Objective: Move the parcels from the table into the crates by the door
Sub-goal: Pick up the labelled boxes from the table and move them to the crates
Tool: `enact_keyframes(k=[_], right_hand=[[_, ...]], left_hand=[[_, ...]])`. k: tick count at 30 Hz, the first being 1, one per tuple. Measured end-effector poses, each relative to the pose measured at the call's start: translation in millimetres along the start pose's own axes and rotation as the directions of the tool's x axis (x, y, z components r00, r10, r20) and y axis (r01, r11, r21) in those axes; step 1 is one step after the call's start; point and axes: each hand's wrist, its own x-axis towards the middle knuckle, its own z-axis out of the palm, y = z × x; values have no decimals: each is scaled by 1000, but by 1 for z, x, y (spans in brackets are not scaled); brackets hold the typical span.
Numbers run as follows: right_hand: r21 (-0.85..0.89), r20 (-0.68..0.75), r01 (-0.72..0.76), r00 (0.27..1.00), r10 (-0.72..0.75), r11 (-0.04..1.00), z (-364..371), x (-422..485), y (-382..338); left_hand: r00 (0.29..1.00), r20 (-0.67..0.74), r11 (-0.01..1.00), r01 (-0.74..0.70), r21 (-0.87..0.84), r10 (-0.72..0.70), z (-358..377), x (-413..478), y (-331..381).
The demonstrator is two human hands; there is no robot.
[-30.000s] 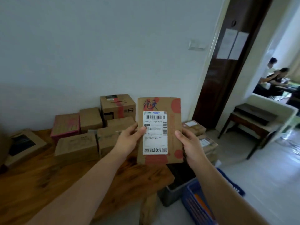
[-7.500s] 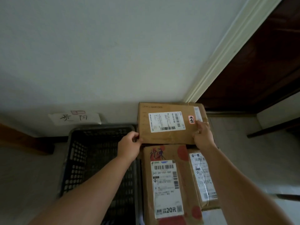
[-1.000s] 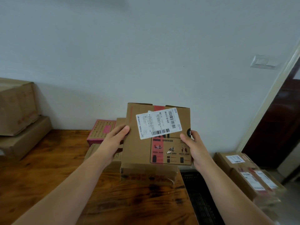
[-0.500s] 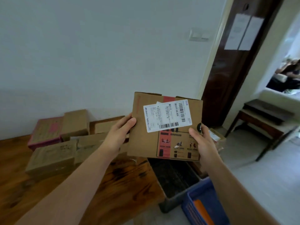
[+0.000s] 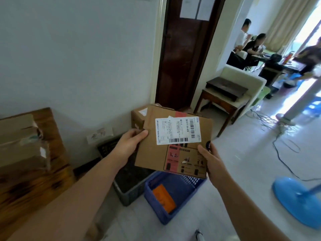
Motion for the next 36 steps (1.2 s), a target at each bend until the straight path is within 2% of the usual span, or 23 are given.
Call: enact_keyframes(k=[3, 10, 14, 19, 23, 30, 36], right_hand=[[-7, -41, -67, 997, 67, 998, -25, 25, 17], [61, -201, -257, 943, 264, 964, -60, 96, 66], [87, -323, -371, 867, 379, 924, -88, 169, 105], [140, -381, -469, 788, 484, 872, -114, 232, 155], [162, -427, -557, 705, 567, 815, -139, 271, 224], [239, -496, -673, 536, 683, 700, -195, 350, 393], [105, -536, -752, 508, 674, 651, -220, 377, 485]], left_hand=[[999, 34, 998, 31, 57, -33, 27, 33, -17], [966, 121, 963, 206, 176, -228, 81, 137, -58], [903, 211, 914, 321, 248, -374, 123, 234, -93], [857, 259, 874, 356, 329, -446, 163, 318, -145], [833, 226, 835, 405, 372, -505, 194, 367, -212], [801, 195, 782, 447, 434, -566, 248, 448, -382], [821, 151, 718, 374, 587, -551, 278, 501, -479]])
